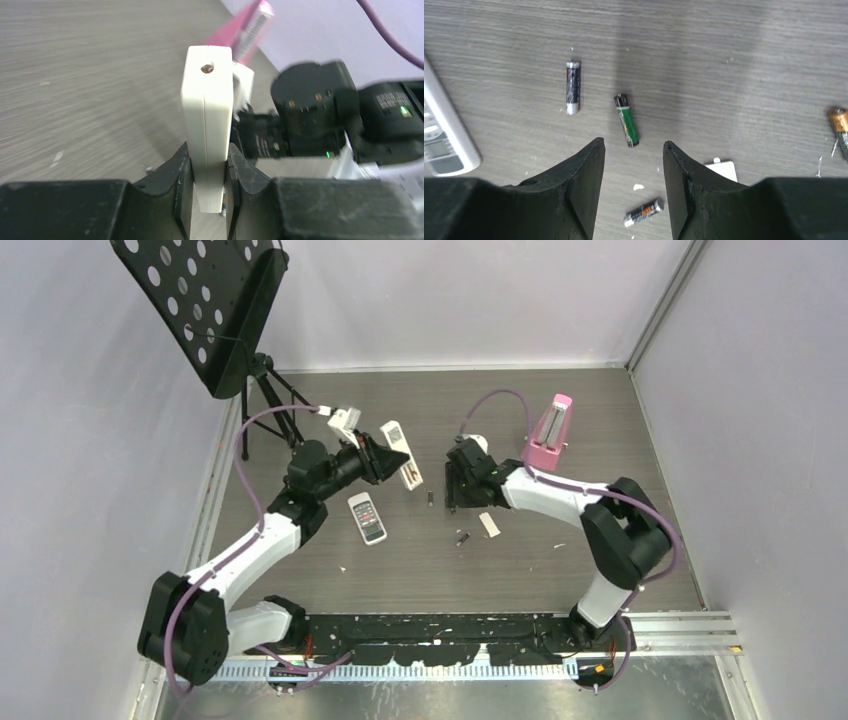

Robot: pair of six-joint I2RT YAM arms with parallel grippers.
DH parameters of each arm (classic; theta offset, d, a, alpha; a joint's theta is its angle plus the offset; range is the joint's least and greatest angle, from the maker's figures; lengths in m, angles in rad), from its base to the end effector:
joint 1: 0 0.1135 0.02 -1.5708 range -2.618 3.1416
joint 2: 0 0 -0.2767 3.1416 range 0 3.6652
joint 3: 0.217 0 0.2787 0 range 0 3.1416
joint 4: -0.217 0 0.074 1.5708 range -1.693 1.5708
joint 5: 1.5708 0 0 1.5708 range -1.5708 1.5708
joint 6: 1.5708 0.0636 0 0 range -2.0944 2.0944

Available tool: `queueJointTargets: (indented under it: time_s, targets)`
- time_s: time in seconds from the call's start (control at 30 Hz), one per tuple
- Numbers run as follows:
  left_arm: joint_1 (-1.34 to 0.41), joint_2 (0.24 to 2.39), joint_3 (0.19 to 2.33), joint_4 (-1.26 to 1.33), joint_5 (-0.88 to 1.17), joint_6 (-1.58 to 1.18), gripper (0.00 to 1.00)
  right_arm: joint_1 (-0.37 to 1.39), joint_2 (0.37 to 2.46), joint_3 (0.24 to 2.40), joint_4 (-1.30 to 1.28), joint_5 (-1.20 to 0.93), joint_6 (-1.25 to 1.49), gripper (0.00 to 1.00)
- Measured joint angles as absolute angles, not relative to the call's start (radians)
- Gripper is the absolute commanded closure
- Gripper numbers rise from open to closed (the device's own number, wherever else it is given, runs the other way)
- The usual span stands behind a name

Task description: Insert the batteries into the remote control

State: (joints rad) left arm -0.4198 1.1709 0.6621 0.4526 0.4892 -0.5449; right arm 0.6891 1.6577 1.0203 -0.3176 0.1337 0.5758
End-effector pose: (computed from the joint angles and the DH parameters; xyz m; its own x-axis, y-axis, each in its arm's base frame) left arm 0.2701 -0.1533 0.2809 -0.4524 -0.2991 -0.8402 0.6475 0.5377 -0.5401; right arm 0.2968 0.2335 0.1635 -0.8392 0.0078 -0.5437 -0.1356 0.9653 0.2232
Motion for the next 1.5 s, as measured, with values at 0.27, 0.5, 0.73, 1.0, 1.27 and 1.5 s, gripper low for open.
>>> queueJointTargets:
  time_s: [0.27,0.5,0.73,1.0,1.27,1.5]
  targets:
    - [-0.419,1.080,0.612,0.318,0.126,-0.539,1.00,0.752,1.817,1.152,-0.384,0.224,0.510,0.54]
    - [-0.420,1.085,0.603,0.274,0.072,-0.539,1.00,0.778,1.883,1.204,-0.410,0.260,0.488,0.72]
    - [-0.420,1.108,0.603,0.272,0.073,-0.539,1.00,0.780,1.892,1.219,-0.432,0.298,0.489,0.93]
    - [-0.420,1.165,0.603,0.326,0.197,-0.538,1.00,0.776,1.852,1.160,-0.390,0.331,0.514,0.96]
    - [-0.420,1.244,0.604,0.454,0.386,-0.594,1.00,0.771,1.541,1.040,-0.352,0.335,0.525,0.95]
    - [-0.420,1.365,0.702,0.537,0.521,-0.747,1.00,0.770,1.253,1.039,-0.264,0.285,0.525,0.92]
